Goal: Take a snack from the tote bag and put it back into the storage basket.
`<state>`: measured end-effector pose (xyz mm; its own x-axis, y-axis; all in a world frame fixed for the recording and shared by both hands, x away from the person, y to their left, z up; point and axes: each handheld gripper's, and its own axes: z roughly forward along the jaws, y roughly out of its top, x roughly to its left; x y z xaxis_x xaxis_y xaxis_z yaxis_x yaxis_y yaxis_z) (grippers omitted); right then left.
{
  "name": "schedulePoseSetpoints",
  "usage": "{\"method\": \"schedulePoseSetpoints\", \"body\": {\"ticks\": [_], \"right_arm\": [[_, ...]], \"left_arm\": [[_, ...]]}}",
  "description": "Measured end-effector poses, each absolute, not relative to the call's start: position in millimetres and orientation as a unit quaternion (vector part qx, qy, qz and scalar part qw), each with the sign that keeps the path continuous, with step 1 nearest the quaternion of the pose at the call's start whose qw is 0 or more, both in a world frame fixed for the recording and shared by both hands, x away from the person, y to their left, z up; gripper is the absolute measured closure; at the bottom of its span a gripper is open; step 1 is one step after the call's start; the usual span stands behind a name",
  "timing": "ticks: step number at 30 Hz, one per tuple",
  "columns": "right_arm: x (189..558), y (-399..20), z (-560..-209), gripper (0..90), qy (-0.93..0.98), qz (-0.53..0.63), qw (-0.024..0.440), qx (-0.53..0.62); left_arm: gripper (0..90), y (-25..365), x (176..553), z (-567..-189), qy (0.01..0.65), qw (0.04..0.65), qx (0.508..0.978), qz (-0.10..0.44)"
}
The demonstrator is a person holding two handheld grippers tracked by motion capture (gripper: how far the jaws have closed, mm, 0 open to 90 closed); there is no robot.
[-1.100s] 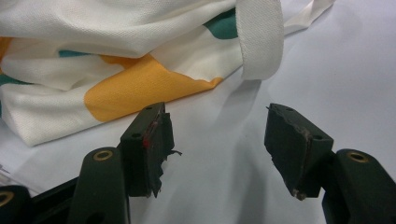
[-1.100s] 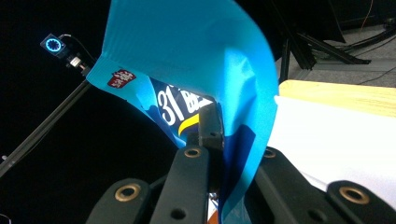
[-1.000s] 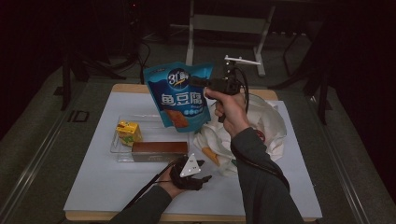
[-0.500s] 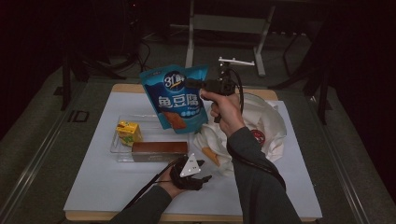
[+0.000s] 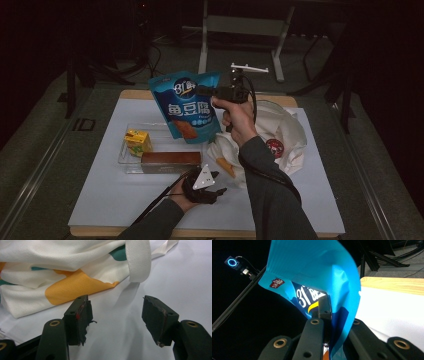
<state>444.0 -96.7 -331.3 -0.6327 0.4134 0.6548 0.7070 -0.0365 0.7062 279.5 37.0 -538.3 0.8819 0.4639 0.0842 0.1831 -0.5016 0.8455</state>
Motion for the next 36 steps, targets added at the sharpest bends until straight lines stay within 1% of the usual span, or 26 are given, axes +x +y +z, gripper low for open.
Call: {"method": "schedulePoseSetpoints", "body": {"ticks": [21,28,36], "right_arm": [[446.5,-79.6,-341.7,88.6,-0.686,-0.583,0.127,-0.417],[448.7,-67.7,-351.0,88.5,-0.684,-0.579,0.132,-0.424],[450.2,-56.4,-353.0,88.5,-0.685,-0.577,0.135,-0.422]], "left_arm": [[38.8,36.8,279.5,-538.3,0.189,0.461,0.853,0.153],[38.8,37.2,279.8,-538.1,0.188,0.461,0.854,0.152],[38.8,37.0,279.5,-538.2,0.186,0.461,0.854,0.153]]}}
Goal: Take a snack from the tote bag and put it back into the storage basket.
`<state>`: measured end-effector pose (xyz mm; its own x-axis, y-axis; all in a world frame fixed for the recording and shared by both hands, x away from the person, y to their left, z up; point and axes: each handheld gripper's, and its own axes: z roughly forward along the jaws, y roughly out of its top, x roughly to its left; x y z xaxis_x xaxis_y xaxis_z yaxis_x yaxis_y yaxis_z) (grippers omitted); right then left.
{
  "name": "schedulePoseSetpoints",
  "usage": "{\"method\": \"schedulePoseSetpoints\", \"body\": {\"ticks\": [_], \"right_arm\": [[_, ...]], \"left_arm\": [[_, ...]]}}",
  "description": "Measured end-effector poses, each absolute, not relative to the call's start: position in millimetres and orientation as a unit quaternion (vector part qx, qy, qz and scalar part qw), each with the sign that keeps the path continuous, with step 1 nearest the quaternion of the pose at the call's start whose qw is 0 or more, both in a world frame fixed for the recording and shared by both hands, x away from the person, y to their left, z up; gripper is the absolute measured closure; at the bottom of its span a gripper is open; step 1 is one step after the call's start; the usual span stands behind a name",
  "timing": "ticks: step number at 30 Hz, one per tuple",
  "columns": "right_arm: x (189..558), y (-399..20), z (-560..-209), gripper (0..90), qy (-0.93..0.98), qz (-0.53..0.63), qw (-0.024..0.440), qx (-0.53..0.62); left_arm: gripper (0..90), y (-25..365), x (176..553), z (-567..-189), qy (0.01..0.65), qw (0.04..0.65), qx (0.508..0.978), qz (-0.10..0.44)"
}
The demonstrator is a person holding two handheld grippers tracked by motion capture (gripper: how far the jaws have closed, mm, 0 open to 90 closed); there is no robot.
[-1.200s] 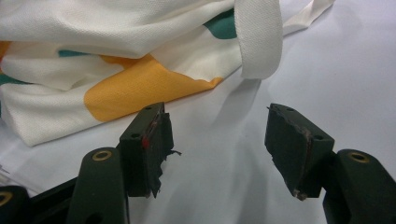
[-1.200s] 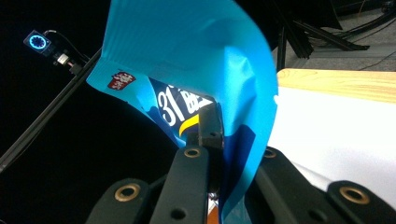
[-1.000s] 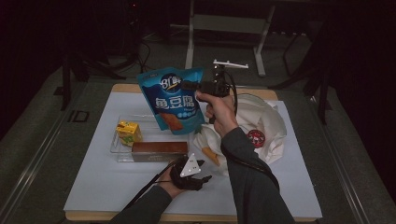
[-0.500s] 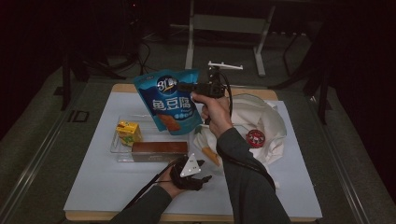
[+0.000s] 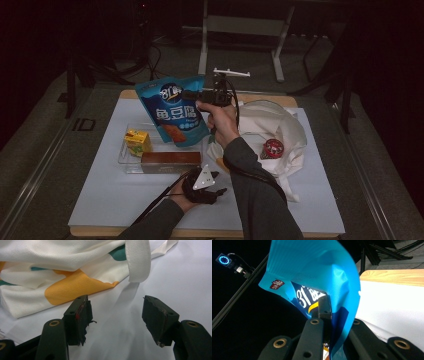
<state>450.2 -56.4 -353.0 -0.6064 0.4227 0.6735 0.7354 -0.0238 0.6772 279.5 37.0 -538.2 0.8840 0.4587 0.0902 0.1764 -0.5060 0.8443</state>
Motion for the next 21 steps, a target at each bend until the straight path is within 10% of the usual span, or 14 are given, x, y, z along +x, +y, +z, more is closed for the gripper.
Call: {"method": "schedulePoseSetpoints", "body": {"ticks": [21], "right_arm": [[458.2,-24.8,-366.0,88.3,-0.683,-0.57,0.144,-0.433]], "left_arm": [[39.1,38.6,276.8,-537.9,0.183,0.47,0.848,0.162]]}}
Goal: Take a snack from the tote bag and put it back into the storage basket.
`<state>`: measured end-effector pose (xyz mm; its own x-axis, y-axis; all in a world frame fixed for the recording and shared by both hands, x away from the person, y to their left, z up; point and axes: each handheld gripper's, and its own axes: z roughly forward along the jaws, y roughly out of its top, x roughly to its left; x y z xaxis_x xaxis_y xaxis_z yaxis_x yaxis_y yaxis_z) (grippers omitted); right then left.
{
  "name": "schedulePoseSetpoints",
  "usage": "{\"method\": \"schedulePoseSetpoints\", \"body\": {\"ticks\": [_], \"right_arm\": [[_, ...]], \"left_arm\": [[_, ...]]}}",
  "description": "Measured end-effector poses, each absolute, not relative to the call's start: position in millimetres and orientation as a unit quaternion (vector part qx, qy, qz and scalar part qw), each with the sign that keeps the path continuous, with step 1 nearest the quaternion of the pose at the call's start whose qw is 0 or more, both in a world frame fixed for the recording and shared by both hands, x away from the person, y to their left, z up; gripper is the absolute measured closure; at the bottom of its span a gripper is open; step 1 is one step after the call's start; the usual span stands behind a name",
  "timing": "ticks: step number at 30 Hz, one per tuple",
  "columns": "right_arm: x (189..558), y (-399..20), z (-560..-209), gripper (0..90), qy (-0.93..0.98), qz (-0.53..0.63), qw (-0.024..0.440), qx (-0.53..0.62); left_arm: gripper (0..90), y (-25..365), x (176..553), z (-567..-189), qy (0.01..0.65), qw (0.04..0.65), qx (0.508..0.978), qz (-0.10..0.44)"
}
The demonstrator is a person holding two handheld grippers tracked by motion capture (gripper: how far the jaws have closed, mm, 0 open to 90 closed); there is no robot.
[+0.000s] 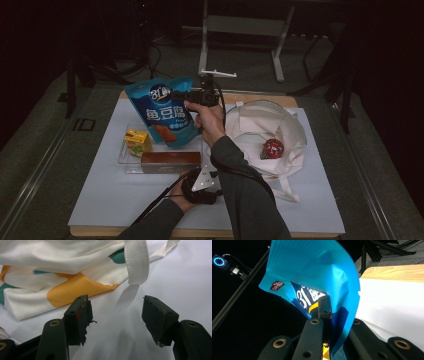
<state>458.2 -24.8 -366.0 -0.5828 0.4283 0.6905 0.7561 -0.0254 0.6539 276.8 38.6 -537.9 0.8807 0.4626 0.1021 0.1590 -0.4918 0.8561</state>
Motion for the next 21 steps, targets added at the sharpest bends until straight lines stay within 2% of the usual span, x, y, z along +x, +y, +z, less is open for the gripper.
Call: {"method": "schedulePoseSetpoints", "body": {"ticks": [13,21], "right_arm": [[463.6,-32.5,-395.2,87.9,-0.682,-0.557,0.153,-0.448],[457.8,-38.0,-396.0,85.9,-0.694,-0.568,0.145,-0.417]], "left_arm": [[39.1,39.2,277.5,-537.6,0.182,0.466,0.85,0.164],[39.1,38.3,277.1,-538.0,0.186,0.47,0.847,0.164]]}}
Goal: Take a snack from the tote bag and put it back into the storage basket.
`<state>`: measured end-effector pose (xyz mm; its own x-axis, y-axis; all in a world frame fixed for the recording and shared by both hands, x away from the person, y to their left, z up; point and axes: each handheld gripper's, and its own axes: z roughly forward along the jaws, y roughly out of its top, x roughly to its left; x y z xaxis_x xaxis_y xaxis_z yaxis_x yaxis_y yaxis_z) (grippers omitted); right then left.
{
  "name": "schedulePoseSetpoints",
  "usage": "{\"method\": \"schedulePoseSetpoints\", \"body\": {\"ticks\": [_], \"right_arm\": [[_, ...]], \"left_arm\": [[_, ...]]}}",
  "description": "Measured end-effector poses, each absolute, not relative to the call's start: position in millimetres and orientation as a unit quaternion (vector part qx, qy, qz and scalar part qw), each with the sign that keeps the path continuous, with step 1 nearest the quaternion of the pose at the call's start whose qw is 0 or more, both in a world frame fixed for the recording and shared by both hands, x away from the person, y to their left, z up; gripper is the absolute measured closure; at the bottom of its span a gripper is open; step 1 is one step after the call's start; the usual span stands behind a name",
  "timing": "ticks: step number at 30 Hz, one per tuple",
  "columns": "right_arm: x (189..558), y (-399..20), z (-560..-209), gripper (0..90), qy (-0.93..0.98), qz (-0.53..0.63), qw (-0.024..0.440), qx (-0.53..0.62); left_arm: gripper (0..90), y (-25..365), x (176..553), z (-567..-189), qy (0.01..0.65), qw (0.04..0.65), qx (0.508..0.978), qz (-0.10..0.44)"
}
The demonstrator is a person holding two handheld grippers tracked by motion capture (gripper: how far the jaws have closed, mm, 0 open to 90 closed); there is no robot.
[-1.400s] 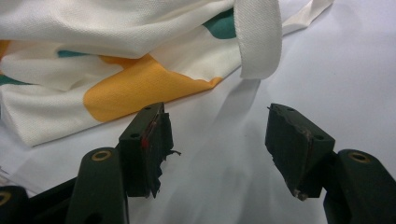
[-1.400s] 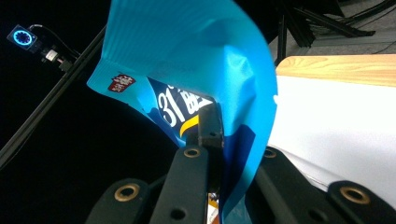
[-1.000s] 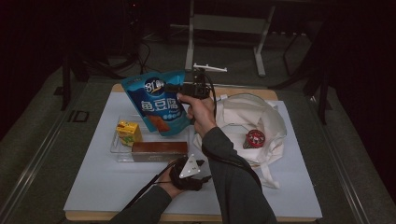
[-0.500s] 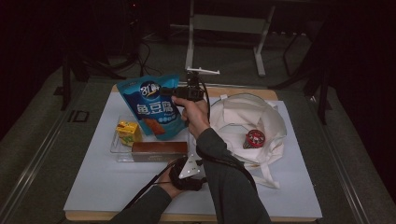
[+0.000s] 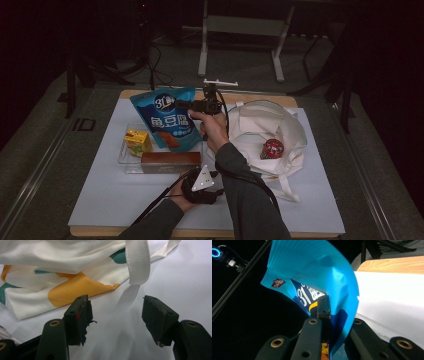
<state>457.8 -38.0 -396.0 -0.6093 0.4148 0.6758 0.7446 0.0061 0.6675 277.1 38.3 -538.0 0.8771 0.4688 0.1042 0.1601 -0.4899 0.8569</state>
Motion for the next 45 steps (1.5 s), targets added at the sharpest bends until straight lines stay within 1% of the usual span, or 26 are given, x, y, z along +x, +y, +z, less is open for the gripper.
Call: {"method": "schedulePoseSetpoints", "body": {"ticks": [9,10,12,13,15,16,21,23,26,28,30,33,37,43,45], "right_arm": [[451.9,-45.4,-393.7,79.4,-0.724,-0.553,0.106,-0.398],[452.1,-47.6,-396.2,76.6,-0.736,-0.538,0.087,-0.401],[452.6,-49.2,-398.3,75.2,-0.738,-0.536,0.086,-0.4],[453.0,-50.8,-400.4,74.6,-0.737,-0.538,0.095,-0.398],[452.1,-51.8,-402.8,73.4,-0.74,-0.539,0.098,-0.391],[450.2,-51.5,-403.2,70.0,-0.75,-0.53,0.087,-0.385],[446.1,-52.9,-404.2,66.9,-0.769,-0.516,0.07,-0.371],[442.8,-51.5,-404.4,65.2,-0.782,-0.505,0.056,-0.361],[438.1,-47.6,-406.8,61.5,-0.809,-0.471,0.019,-0.35],[436.0,-47.6,-409.9,60.3,-0.817,-0.463,0.01,-0.343],[434.9,-49.0,-413.3,60.0,-0.821,-0.457,0.011,-0.342],[434.3,-50.9,-423.3,58.1,-0.844,-0.414,-0.018,-0.341],[437.7,-56.2,-429.1,58.2,-0.839,-0.419,-0.002,-0.348],[433.3,-55.0,-434.9,56.8,-0.863,-0.386,-0.02,-0.327],[433.3,-55.4,-437.6,59.9,-0.864,-0.385,-0.019,-0.324]], "left_arm": [[39.1,37.9,277.1,-538.2,0.186,0.469,0.848,0.164],[39.0,37.8,277.1,-538.2,0.187,0.469,0.848,0.163],[39.1,38.1,277.4,-538.0,0.186,0.468,0.848,0.164],[39.1,38.2,277.4,-538.0,0.185,0.467,0.849,0.165],[39.0,38.2,277.5,-537.9,0.185,0.466,0.849,0.165],[39.0,38.0,277.3,-538.1,0.186,0.468,0.848,0.163],[39.0,37.9,277.3,-538.0,0.187,0.468,0.849,0.163],[39.0,37.9,277.4,-538.0,0.186,0.467,0.849,0.163],[38.9,38.0,277.4,-538.0,0.186,0.467,0.849,0.163],[39.0,37.9,277.3,-538.0,0.187,0.467,0.849,0.162],[39.0,38.1,277.6,-538.0,0.186,0.467,0.849,0.163],[38.9,38.0,277.7,-538.0,0.186,0.466,0.85,0.162],[38.8,38.1,277.7,-538.0,0.187,0.466,0.849,0.162],[38.8,38.0,277.7,-538.0,0.187,0.467,0.849,0.162],[38.8,37.7,277.5,-538.1,0.186,0.466,0.849,0.163]]}}
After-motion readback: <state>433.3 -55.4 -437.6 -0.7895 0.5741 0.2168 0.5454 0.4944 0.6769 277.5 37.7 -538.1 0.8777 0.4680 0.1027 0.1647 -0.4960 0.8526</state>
